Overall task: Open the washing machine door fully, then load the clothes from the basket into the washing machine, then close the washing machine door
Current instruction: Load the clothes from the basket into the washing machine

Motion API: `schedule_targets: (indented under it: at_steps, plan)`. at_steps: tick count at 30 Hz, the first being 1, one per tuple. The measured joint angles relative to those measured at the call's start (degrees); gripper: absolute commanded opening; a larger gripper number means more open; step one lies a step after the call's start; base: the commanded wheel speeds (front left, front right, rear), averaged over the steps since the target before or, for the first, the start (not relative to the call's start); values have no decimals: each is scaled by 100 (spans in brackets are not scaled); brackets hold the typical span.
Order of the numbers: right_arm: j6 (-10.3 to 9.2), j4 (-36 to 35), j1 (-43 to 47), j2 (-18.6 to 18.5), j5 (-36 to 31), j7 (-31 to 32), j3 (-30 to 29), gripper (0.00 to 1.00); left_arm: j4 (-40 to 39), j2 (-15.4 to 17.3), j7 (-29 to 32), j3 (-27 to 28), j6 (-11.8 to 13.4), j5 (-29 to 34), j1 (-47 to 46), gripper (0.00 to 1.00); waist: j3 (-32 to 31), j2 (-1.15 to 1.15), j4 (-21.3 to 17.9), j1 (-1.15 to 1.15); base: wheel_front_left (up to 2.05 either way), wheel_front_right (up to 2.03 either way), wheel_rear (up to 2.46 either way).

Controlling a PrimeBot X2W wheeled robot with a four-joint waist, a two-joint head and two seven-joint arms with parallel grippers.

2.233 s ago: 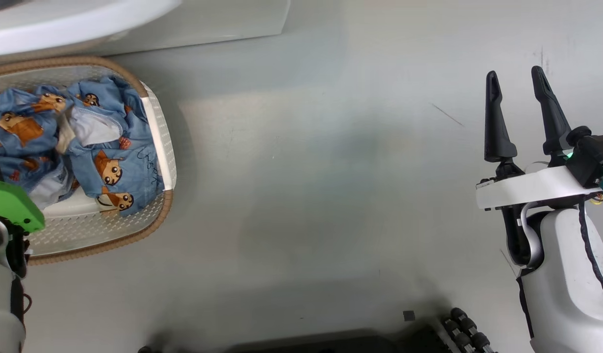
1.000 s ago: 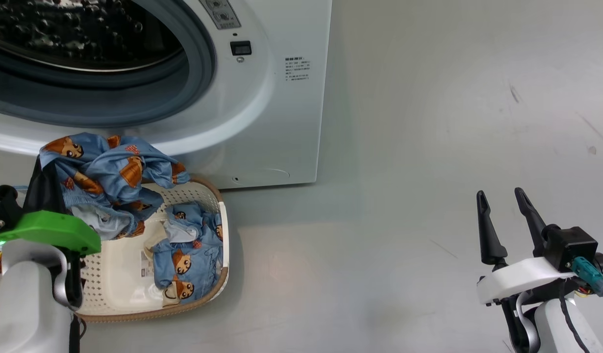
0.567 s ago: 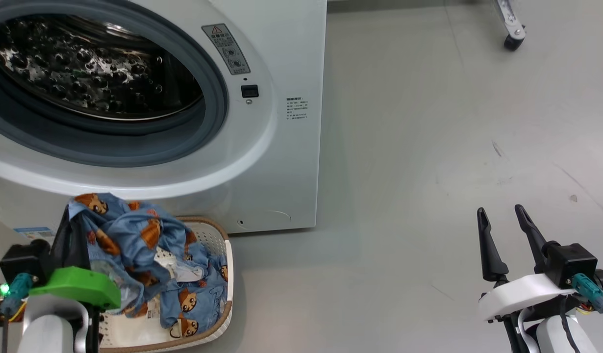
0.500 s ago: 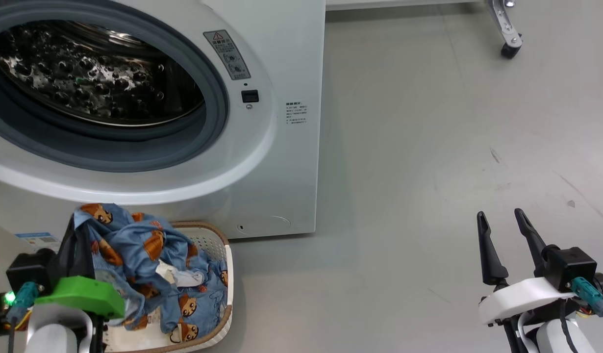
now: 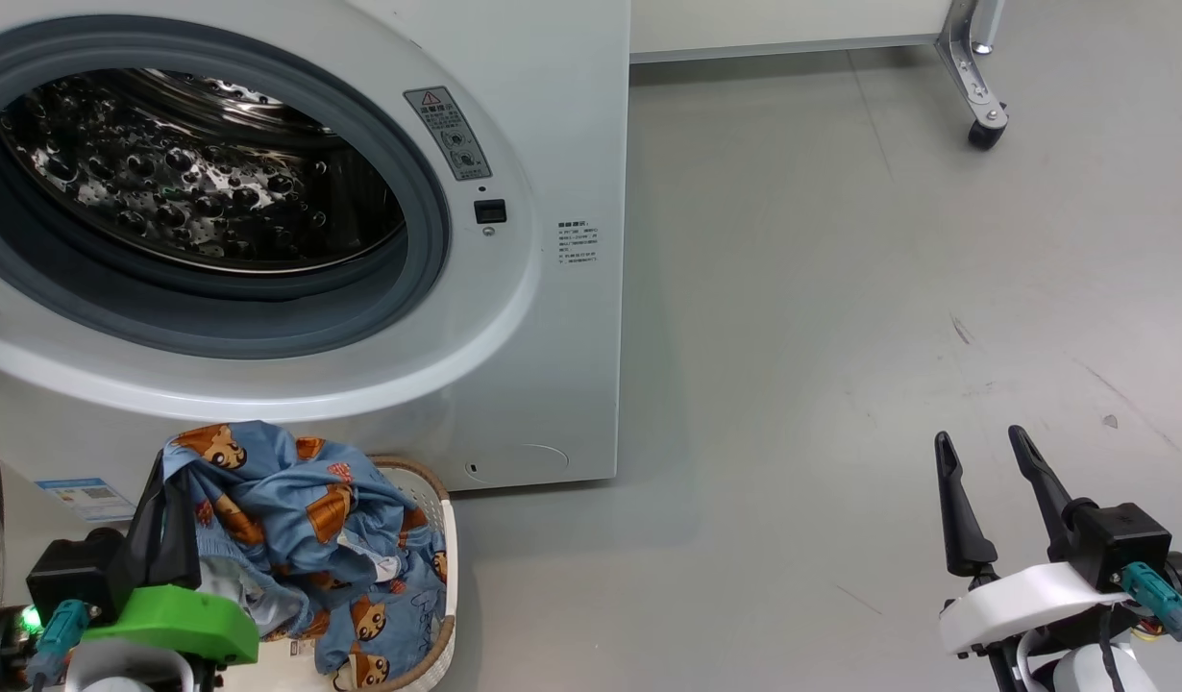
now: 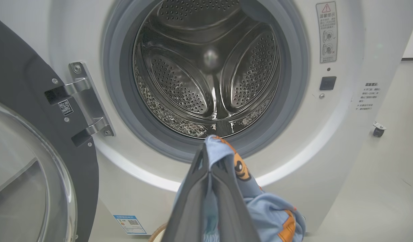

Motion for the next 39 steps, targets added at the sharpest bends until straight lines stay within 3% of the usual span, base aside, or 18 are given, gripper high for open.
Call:
schedule_targets:
  at_steps: [16, 24, 39]
  plan:
    - [0, -191, 69, 12, 20, 1, 97, 100, -218, -102, 0, 104, 0, -70, 69, 0, 322, 0, -5, 0, 0, 0, 0]
    - [0, -305, -13, 19, 20, 1, 232, 100, -194, -75, 0, 305, 3, -215, -364, 0, 721, 0, -88, 0, 0, 0, 0]
    - [0, -467, -491, 44, 20, 0, 343, 100, 29, 610, 99, 483, 3, -308, -2010, 0, 1669, 0, -451, 0, 0, 0, 0]
